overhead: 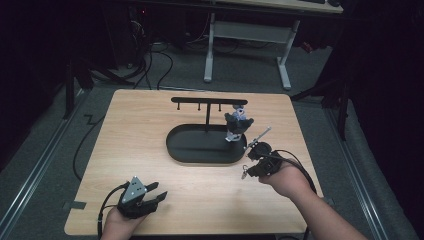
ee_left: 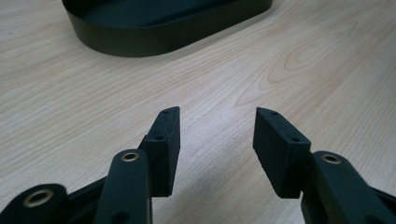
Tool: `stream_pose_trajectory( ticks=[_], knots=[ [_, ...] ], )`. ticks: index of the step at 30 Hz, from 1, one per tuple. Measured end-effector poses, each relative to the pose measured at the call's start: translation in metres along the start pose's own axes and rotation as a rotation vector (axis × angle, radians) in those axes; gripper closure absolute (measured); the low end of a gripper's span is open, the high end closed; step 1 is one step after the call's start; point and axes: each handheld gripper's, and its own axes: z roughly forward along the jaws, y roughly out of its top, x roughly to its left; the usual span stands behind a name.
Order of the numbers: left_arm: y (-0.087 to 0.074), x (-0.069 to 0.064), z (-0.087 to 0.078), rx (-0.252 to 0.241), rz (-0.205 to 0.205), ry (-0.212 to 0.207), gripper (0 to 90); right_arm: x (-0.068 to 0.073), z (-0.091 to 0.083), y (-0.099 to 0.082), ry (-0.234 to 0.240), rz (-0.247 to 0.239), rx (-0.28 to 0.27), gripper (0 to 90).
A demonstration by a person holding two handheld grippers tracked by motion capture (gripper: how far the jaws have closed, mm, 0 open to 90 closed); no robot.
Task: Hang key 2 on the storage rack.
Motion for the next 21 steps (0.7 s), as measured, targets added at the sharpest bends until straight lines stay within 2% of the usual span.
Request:
stream_pose_trajectory(
  ticks=[8, 9, 10, 11, 21],
  knots=[
    [-0.001, 0.001, -0.002, -0.002, -0.006, 0.004, 52.0, -0.006, -0.010, 0.023, 0.000, -0.005, -0.011, 89.1],
    [-0.002, 0.000, -0.002, 0.000, -0.004, 0.005, 52.0, -0.005, -0.011, 0.026, -0.002, 0.013, -0.005, 89.1],
    [-0.002, 0.000, -0.002, 0.002, -0.002, 0.004, 52.0, -0.007, -0.012, 0.030, -0.003, -0.007, -0.009, 89.1],
    [-0.002, 0.001, -0.002, 0.003, -0.001, 0.005, 52.0, -0.007, -0.013, 0.033, 0.001, 0.003, -0.003, 89.1],
    [-0.002, 0.002, -0.005, -0.001, -0.010, 0.006, 52.1, -0.011, -0.020, 0.061, 0.010, -0.010, -0.014, 89.1]
  ],
)
